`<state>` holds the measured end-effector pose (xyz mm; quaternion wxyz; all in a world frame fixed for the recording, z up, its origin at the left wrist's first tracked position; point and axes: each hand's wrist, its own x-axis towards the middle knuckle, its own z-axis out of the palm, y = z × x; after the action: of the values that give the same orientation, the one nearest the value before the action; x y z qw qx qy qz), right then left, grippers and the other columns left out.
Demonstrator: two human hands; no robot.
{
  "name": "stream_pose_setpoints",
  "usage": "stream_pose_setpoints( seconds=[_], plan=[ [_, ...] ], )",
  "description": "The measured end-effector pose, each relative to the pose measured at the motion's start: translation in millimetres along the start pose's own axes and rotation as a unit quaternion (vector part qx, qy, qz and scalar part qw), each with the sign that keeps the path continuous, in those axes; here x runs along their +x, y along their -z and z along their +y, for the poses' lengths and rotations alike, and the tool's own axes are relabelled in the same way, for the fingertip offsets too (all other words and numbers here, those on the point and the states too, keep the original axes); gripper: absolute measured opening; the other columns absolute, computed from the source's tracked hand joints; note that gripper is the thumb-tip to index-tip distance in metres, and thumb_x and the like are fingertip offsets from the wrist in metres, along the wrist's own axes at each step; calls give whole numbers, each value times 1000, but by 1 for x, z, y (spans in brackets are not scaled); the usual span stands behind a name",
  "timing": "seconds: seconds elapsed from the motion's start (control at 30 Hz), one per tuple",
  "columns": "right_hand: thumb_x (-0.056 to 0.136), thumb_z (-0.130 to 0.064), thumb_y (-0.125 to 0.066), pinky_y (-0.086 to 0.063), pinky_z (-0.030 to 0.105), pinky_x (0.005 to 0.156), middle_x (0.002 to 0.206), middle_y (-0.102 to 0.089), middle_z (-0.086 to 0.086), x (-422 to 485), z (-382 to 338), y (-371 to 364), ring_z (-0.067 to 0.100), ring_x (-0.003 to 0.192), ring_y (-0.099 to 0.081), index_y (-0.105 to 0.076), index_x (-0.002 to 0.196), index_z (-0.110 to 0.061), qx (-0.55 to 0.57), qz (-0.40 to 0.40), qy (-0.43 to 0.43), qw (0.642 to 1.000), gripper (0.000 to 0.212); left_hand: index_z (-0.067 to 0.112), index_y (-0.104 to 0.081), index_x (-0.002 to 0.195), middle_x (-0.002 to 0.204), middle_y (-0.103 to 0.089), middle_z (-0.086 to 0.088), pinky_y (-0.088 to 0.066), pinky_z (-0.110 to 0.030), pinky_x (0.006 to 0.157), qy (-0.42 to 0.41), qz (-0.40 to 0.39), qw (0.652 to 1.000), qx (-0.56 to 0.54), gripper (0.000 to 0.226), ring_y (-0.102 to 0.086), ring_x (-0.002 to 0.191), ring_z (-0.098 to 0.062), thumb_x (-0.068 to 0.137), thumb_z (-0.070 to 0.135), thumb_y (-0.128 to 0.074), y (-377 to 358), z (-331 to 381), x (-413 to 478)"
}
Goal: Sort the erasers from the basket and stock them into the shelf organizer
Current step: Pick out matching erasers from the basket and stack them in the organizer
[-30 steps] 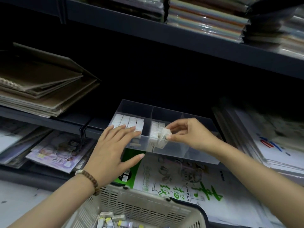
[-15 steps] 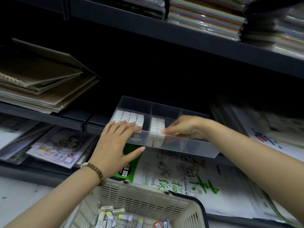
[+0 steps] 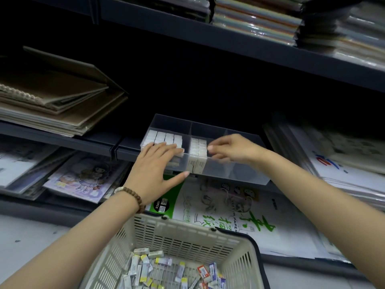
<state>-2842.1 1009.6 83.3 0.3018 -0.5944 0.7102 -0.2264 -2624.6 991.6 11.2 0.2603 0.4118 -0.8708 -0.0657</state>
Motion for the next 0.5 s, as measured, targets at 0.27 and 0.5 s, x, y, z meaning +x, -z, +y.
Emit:
stream_pose_setpoints(
  seconds=[0.27, 0.5],
  plan=[
    [90, -17, -60, -56, 22, 81, 103, -72, -5, -74, 62, -23, 8, 95, -68, -67, 103, -20, 249, 77, 66, 963, 15, 26, -45, 135, 143, -41, 10, -21, -35, 116, 0, 35, 996, -85, 63, -28, 137, -9, 86, 66, -39, 9, -6, -38],
    [91, -12, -59, -54, 27, 81, 106, -70, 6, -81, 157, -136, 16, 93, -69, -65, 108, -11, 265, -49, -118, 956, 19, 35, -44, 132, 130, -42, 22, -34, -26, 105, 73, -167, 972, -149, 64, -38, 123, 3, 81, 74, -38, -63, -16, -105]
  ],
)
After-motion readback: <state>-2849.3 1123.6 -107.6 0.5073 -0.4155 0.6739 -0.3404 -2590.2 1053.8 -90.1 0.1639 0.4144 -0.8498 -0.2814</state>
